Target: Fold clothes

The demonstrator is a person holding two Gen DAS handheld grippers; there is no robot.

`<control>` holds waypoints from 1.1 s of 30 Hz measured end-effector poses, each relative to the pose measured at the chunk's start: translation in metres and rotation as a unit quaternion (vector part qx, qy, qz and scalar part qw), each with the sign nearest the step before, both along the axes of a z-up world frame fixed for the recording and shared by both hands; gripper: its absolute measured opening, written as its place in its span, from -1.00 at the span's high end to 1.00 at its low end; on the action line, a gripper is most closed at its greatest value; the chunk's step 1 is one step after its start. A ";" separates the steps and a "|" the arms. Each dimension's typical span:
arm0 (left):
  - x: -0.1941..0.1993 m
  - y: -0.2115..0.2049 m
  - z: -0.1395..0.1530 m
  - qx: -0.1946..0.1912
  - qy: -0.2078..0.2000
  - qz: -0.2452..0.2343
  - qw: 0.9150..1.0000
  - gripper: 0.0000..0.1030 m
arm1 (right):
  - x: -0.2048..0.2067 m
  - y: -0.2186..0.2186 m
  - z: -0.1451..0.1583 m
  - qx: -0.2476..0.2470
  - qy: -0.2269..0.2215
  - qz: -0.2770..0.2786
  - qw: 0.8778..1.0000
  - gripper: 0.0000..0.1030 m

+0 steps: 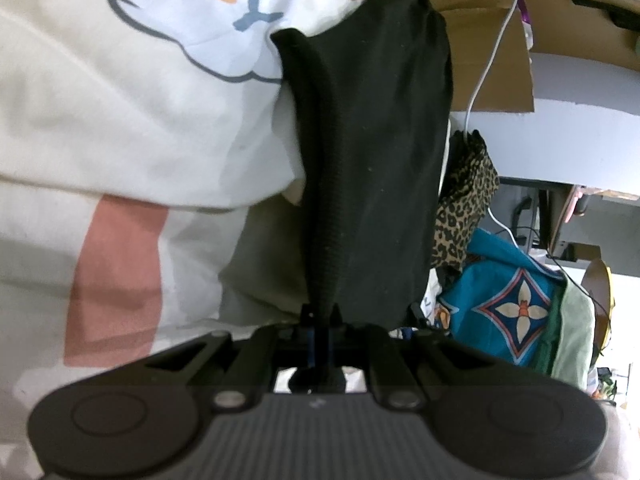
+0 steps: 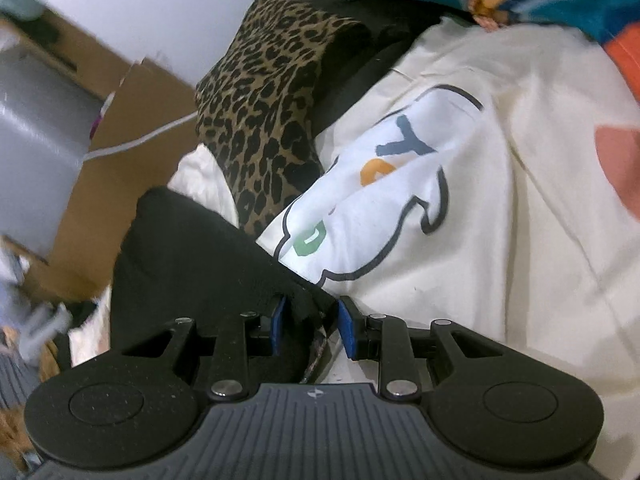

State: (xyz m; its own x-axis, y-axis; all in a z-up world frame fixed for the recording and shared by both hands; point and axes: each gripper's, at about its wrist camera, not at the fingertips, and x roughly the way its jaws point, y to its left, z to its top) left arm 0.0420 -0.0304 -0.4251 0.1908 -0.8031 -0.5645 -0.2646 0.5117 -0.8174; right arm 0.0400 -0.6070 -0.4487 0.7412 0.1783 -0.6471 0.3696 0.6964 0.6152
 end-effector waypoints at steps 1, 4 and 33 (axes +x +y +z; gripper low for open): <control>-0.001 0.000 0.000 0.000 0.000 0.000 1.000 0.89 | 0.000 0.000 0.002 -0.009 0.003 0.001 1.000 0.33; -0.002 0.001 -0.001 -0.001 0.002 0.000 1.000 0.89 | -0.004 0.002 0.006 -0.025 0.009 -0.006 1.000 0.20; -0.007 0.004 -0.007 0.008 0.004 0.004 1.000 0.88 | -0.001 -0.034 -0.019 0.115 -0.081 0.053 0.989 0.25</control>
